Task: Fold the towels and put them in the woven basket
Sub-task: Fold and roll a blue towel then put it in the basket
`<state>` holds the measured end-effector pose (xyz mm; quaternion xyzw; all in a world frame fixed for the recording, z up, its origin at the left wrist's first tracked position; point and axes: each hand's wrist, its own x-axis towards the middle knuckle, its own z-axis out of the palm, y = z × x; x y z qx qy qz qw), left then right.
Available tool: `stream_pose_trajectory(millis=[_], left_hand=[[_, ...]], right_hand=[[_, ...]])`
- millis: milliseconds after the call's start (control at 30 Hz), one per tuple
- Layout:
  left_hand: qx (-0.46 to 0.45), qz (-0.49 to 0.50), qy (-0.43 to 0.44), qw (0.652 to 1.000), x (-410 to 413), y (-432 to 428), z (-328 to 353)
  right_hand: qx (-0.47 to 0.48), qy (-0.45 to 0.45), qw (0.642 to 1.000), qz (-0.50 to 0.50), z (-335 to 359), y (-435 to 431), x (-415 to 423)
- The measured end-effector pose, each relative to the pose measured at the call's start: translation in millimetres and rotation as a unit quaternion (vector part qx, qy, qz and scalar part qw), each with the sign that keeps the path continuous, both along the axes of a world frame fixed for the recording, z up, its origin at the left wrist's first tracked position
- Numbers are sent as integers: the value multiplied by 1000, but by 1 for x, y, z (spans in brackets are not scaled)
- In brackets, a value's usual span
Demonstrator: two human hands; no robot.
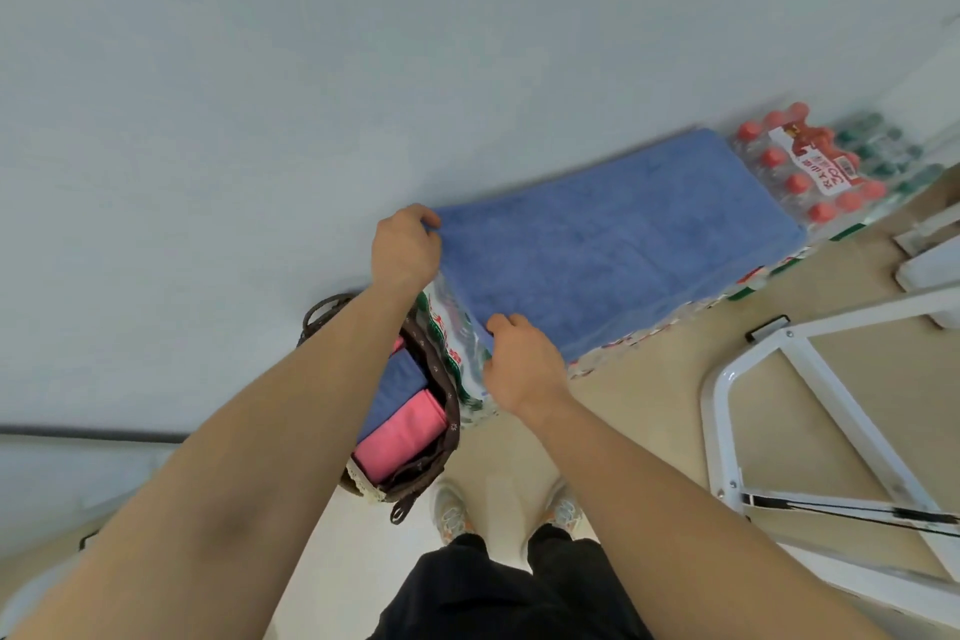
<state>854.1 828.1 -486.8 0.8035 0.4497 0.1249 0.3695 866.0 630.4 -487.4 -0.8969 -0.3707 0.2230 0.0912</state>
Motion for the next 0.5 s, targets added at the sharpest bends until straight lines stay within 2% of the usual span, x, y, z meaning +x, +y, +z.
stream_pose_trajectory(millis=[100, 267, 367, 500], left_hand=[[13, 10, 16, 1000, -1, 7, 7], [54, 17, 55, 997, -16, 16, 10], [59, 27, 65, 996, -17, 14, 17], [31, 17, 70, 997, 2, 9, 35]], right_hand=[[-6, 63, 998, -5, 0, -5, 4], [-6, 178, 983, 48, 10, -5, 10], [-10, 195, 978, 73, 20, -3, 14], [-29, 173, 980, 92, 36, -10, 31]])
